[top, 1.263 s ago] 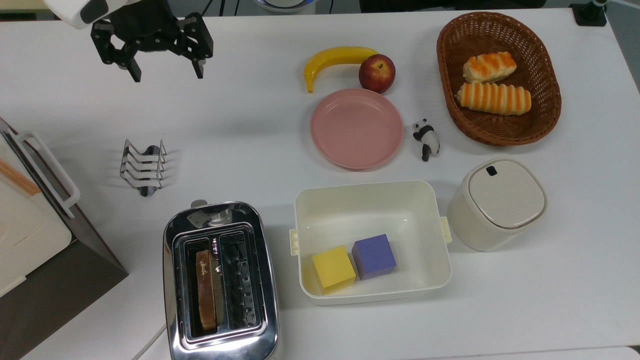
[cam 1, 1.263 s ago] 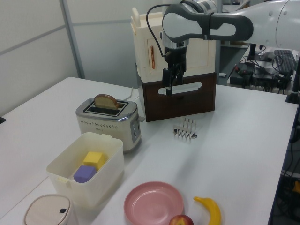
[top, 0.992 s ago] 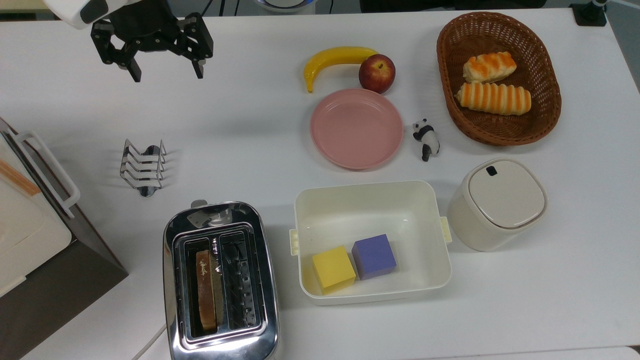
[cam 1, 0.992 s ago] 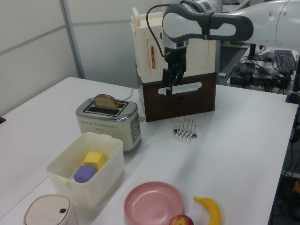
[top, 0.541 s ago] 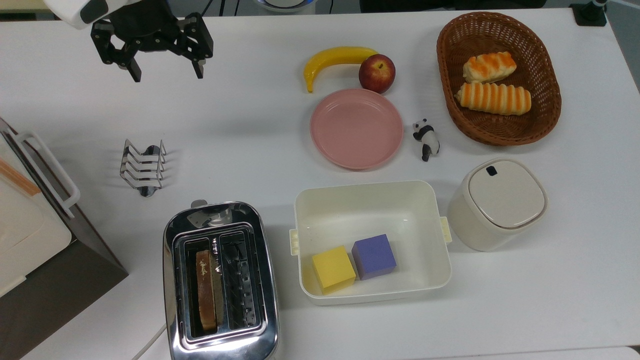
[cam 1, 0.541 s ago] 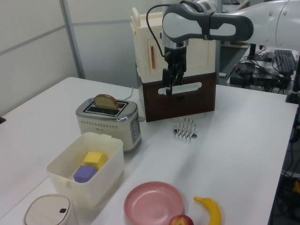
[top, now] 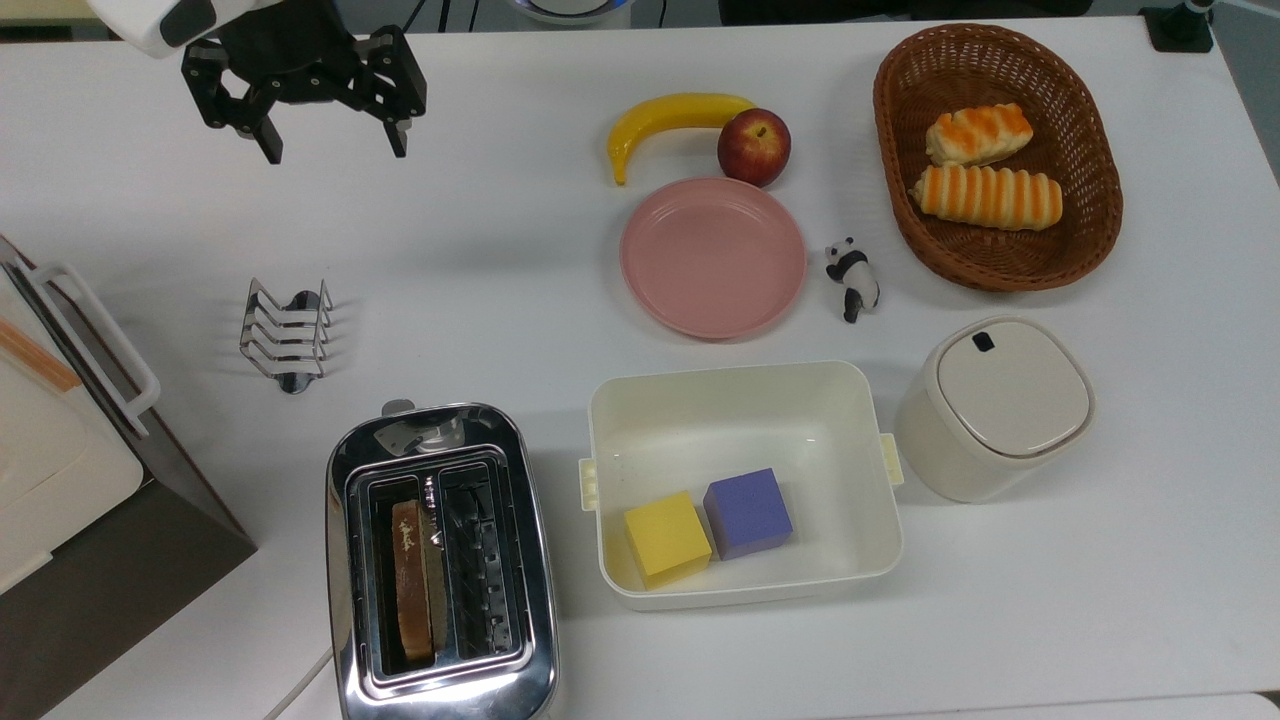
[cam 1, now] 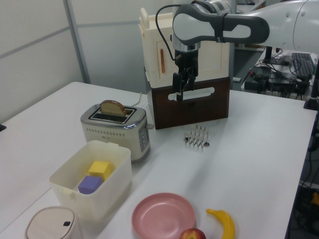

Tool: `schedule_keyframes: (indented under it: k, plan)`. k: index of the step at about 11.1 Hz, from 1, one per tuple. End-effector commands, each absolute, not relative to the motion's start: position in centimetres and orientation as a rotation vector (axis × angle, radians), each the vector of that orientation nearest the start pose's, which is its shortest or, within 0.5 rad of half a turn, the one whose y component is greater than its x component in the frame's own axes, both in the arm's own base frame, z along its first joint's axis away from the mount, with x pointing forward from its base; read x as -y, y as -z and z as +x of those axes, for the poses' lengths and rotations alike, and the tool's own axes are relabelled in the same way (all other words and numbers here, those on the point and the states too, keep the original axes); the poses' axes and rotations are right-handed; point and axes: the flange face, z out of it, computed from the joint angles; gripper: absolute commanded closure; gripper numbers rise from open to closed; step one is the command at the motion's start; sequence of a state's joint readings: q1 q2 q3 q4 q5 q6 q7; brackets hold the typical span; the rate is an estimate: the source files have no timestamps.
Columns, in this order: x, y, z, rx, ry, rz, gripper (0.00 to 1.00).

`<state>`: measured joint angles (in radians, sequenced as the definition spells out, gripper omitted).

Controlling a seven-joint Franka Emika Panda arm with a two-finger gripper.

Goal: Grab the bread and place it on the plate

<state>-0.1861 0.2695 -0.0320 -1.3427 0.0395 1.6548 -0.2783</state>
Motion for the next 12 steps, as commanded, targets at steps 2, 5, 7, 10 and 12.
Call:
schedule_keyframes:
  k: [2, 5, 7, 10, 12]
  plan:
    - [12.92, -58.21, 62.01, 0.086, 0.062, -3.134, 0.00]
    - [12.98, -58.33, 62.14, 0.106, 0.082, -3.140, 0.00]
    - [12.97, -58.24, 62.18, 0.103, 0.080, -3.138, 0.00]
    - [12.95, -58.25, 62.20, 0.093, 0.083, -3.136, 0.00]
    - [12.99, -58.35, 62.46, 0.085, 0.114, -3.138, 0.00]
